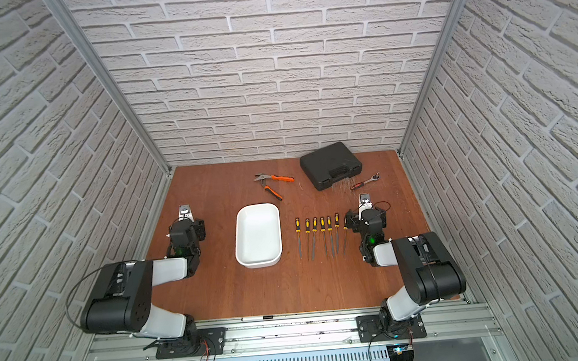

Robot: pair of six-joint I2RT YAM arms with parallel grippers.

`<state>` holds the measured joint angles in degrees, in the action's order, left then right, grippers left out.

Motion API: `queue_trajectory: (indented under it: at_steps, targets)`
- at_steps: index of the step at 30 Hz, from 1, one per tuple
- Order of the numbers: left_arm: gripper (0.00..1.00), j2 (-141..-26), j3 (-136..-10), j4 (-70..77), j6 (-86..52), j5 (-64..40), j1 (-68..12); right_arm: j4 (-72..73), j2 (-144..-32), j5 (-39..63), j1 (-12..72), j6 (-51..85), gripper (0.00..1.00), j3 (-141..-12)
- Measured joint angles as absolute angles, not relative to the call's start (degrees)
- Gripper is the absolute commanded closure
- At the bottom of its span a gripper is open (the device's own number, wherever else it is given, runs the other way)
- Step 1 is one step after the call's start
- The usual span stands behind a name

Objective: Take the file tool out of the storage box
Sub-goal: Reset both arms

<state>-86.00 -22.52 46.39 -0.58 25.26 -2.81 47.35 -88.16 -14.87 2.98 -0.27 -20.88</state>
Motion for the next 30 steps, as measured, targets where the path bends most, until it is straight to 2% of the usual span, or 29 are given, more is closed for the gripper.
queue_trajectory:
  at_steps: [1, 15, 20, 30]
  targets:
    - [0.02, -86.0, -21.9, 47.1, -0.5, 25.3, -2.8, 47.8, -88.2, -14.7, 3.0, -0.3, 0.01, -20.9]
    - [0.02, -86.0, -15.3, 60.0, 2.0, 25.6, -5.0, 47.7, -88.2, -13.8, 2.8, -0.4, 0.01, -21.0]
    - [0.02, -90.1, -12.7, 66.7, 2.9, 21.8, -4.2, 47.7, -88.2, -13.8, 2.8, -0.4, 0.01, -21.0]
    - [0.02, -89.8, -18.7, 57.9, 2.3, 11.2, 0.0, 47.7, -88.2, -13.6, 2.7, -0.4, 0.01, -21.2]
